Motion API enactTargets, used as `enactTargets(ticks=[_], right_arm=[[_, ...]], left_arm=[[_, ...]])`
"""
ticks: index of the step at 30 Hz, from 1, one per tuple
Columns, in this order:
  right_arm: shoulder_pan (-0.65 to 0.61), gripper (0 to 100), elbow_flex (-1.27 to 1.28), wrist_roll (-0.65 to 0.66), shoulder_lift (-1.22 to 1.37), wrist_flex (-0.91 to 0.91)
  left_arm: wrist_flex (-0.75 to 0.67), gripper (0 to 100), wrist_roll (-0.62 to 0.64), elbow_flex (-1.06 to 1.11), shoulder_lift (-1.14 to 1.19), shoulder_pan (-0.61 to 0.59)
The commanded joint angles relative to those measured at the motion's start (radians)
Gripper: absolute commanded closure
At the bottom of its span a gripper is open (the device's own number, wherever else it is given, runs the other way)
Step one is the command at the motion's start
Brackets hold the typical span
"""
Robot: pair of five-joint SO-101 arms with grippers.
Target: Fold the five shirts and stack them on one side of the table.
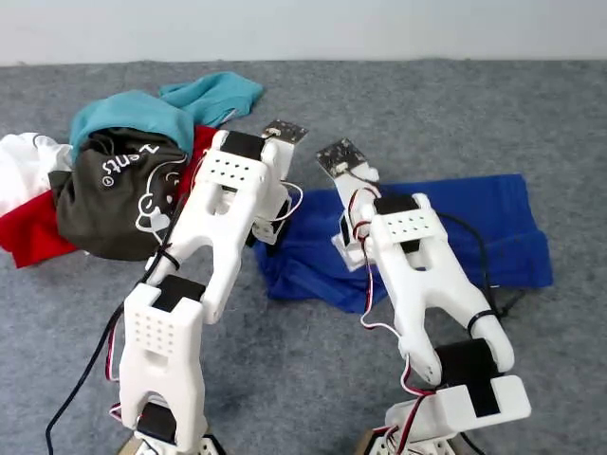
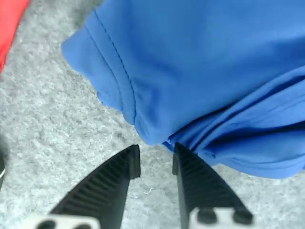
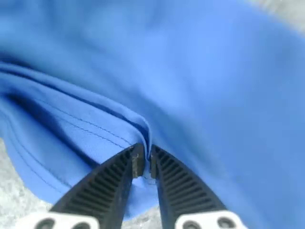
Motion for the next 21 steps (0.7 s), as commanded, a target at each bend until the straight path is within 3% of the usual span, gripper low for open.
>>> enactTargets(ticks=[1,21], right_arm=[[-0.002,96.3,-0.078,0.002,-0.001,-0.025],[0.111,96.3,-0.164,-0.023,0.168,-0.079]], left_arm=[[-0.009,87,-0.018,0.001,-0.008,-0.005],[-0.009,87,-0.018,0.002,-0.008,-0.005]])
